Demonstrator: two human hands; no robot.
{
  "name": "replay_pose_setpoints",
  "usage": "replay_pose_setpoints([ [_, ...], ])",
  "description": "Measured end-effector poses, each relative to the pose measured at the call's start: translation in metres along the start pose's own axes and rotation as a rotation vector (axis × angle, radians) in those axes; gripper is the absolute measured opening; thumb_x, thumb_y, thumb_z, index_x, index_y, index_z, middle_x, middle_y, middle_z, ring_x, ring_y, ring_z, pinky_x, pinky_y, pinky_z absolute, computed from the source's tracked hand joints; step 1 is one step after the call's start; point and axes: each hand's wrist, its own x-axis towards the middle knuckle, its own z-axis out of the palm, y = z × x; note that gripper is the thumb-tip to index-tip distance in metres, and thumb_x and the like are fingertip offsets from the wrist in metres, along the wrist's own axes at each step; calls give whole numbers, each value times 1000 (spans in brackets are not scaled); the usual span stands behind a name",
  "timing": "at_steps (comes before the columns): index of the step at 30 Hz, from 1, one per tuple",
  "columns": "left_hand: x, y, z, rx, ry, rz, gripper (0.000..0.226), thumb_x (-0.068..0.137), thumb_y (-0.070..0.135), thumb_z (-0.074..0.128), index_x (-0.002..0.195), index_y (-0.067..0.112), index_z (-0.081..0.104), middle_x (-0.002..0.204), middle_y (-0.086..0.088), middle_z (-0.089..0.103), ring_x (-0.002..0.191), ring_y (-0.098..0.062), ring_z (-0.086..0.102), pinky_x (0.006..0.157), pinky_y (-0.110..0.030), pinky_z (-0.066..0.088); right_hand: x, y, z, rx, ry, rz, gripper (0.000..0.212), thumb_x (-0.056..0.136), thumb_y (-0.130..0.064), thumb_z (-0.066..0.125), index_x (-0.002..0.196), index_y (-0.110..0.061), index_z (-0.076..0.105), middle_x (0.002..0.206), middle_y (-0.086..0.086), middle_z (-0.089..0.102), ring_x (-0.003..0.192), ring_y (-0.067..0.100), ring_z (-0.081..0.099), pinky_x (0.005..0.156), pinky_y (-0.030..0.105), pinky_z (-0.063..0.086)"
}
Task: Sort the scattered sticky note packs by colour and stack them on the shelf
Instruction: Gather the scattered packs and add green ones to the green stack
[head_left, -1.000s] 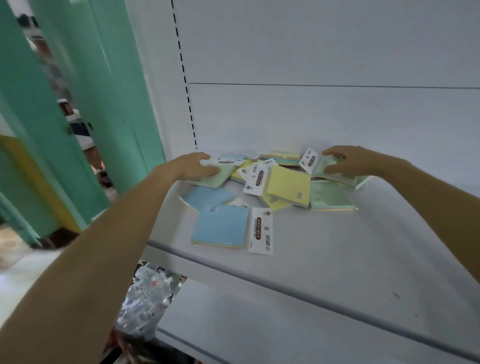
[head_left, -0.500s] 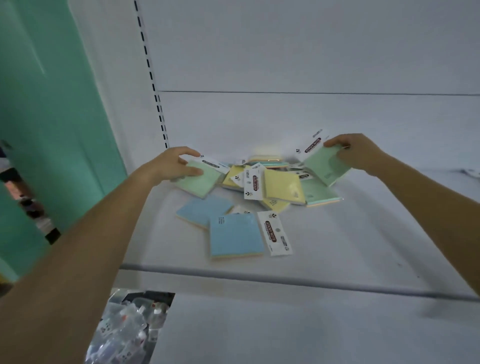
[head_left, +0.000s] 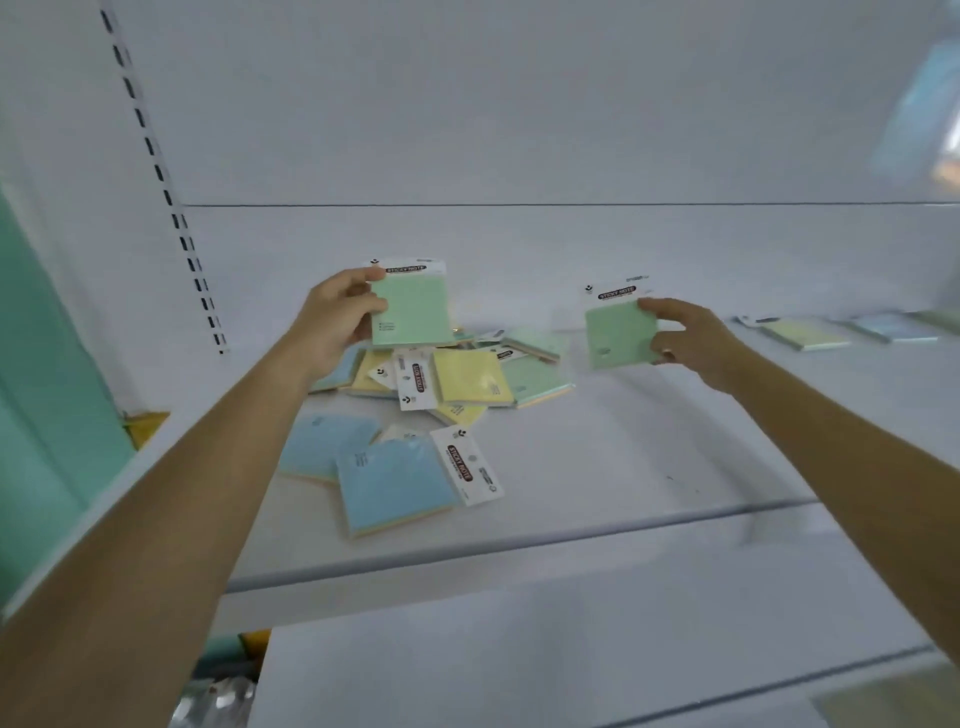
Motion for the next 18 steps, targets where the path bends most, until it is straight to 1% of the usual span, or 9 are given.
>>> replay_pose_setpoints([
  [1, 2, 2, 14, 5, -32, 4, 29, 87, -6, 49, 95, 21, 58, 82, 3, 49, 70, -12, 56, 46, -11, 50, -3, 3, -9, 23, 21, 6, 54, 83, 16, 41, 131, -7, 47, 120, 2, 42, 97, 23, 49, 64, 18, 56],
  [3, 6, 5, 47, 55, -95, 17, 31, 87, -5, 51, 105, 19, 56, 85, 4, 50, 72, -12, 58, 50, -13, 54, -10, 12, -30, 49, 54, 24, 54, 83, 17, 40, 131, -6, 46, 120, 2, 42, 100, 23, 48, 81, 32, 52],
  [4, 7, 6, 66, 77, -118, 27, 32, 87, -5, 52, 109, 19, 56, 86, 4, 50, 72, -12, 58, 52, -14, 55, -14, 18, -42, 54, 67, 35, 54, 83, 17, 40, 131, -7, 46, 120, 3, 42, 100, 24, 48, 81, 34, 53],
  [7, 10, 7, 128, 69, -185, 45, 38, 86, -7, 52, 120, 10, 55, 82, 3, 48, 70, -12, 58, 54, -12, 55, -24, 39, -83, 65, 108, 60, 53, 82, 18, 42, 129, -7, 47, 117, 9, 42, 96, 27, 49, 63, 19, 56],
  [9, 9, 8, 173, 67, -234, 51, 39, 86, -8, 52, 123, 5, 53, 80, 3, 47, 70, -12, 57, 54, -12, 55, -31, 53, -117, 81, 144, 76, 52, 82, 19, 43, 128, -5, 47, 114, 11, 41, 96, 28, 48, 56, 15, 55],
  [11, 7, 8, 219, 68, -272, 62, 39, 86, -7, 53, 123, 4, 53, 80, 4, 47, 71, -10, 56, 57, -13, 54, -38, 67, -154, 86, 174, 88, 50, 82, 19, 43, 128, -1, 46, 112, 12, 41, 97, 28, 48, 57, 16, 56],
  [13, 3, 8, 265, 49, -297, 61, 39, 85, -7, 54, 123, 4, 53, 82, 4, 47, 72, -9, 56, 57, -14, 55, -44, 82, -191, 77, 198, 113, 49, 83, 18, 43, 129, 1, 44, 114, 14, 42, 98, 28, 49, 66, 24, 58],
  [15, -2, 5, 315, 29, -319, 43, 39, 85, -7, 54, 123, 4, 53, 82, 3, 47, 73, -10, 57, 55, -13, 55, -49, 98, -229, 73, 211, 140, 48, 84, 15, 45, 130, 1, 43, 123, 18, 45, 102, 29, 51, 74, 30, 59],
  [18, -15, -2, 389, 27, -360, 2, 40, 86, -7, 54, 124, 3, 52, 80, 2, 46, 85, -20, 58, 59, -19, 57, -56, 121, -280, 84, 190, 162, 48, 86, 13, 47, 131, -2, 43, 132, 20, 45, 107, 28, 52, 67, 19, 57],
])
